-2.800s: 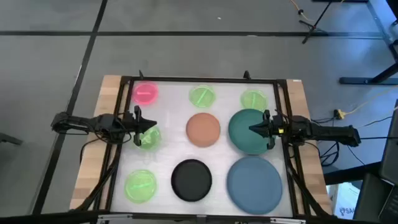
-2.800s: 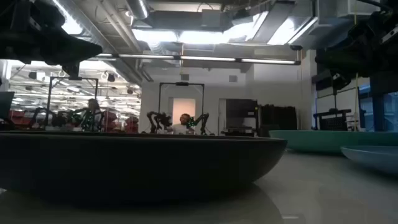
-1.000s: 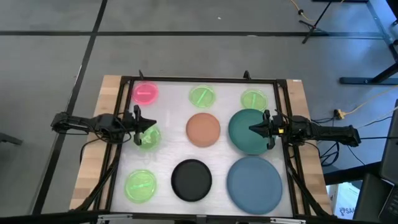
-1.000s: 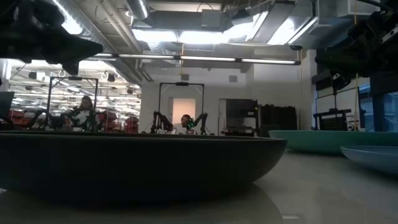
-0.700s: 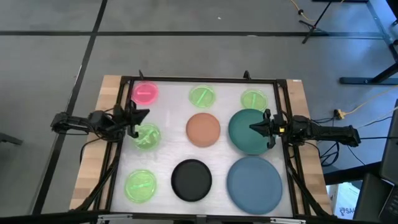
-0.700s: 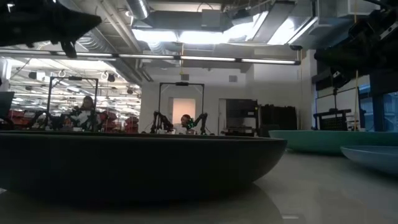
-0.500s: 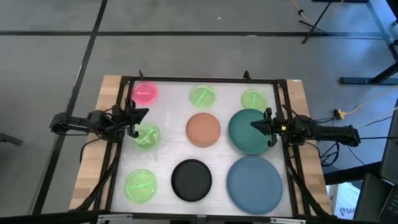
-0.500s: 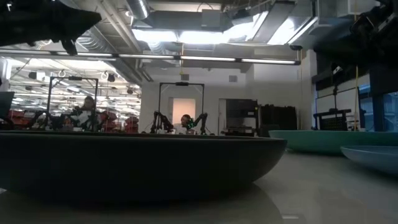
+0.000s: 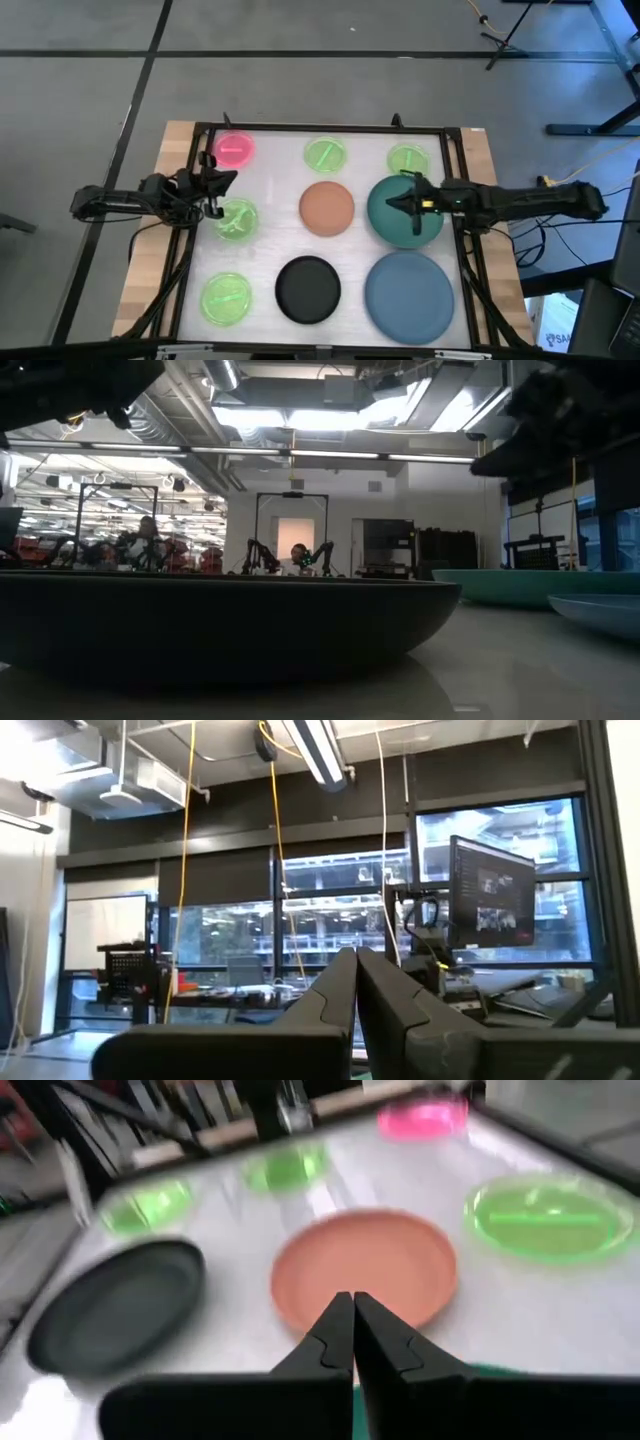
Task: Stack plastic plates
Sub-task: Stack the green plate on top of the blue plate, then stack the black plate on top of the green plate
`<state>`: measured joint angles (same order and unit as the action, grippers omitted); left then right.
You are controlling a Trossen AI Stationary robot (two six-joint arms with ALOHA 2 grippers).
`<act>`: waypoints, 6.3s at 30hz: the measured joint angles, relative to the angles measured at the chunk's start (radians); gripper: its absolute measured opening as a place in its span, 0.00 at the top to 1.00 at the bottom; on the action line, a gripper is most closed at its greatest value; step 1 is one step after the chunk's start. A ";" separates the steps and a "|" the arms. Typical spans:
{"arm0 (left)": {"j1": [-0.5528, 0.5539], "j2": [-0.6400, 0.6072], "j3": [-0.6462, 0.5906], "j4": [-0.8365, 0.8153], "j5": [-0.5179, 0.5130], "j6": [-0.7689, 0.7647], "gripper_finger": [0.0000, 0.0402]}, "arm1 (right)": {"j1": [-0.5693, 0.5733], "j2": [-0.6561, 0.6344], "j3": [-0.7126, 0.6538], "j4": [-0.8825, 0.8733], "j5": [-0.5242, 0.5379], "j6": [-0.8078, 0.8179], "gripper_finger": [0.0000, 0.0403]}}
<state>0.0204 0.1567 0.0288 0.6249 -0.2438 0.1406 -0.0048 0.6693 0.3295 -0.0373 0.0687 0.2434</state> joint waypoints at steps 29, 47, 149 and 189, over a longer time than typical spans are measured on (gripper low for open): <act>0.000 0.028 0.018 0.056 0.134 0.124 0.98 | 0.150 0.610 0.334 -0.341 -0.064 0.218 0.50; 0.000 0.225 0.018 0.324 0.151 0.133 0.98 | 0.148 0.743 0.334 -0.338 0.102 0.193 0.64; -0.121 0.610 0.121 0.331 0.051 -0.026 0.98 | 0.661 1.047 0.628 -0.704 0.148 0.569 0.69; -0.119 0.818 0.283 0.141 0.023 -0.034 0.98 | 0.377 1.235 0.800 -0.117 0.169 0.359 0.69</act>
<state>-0.0986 0.9749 0.3119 0.7662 -0.2208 0.1062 0.3717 1.9041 1.1297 -0.1542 0.2378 0.6022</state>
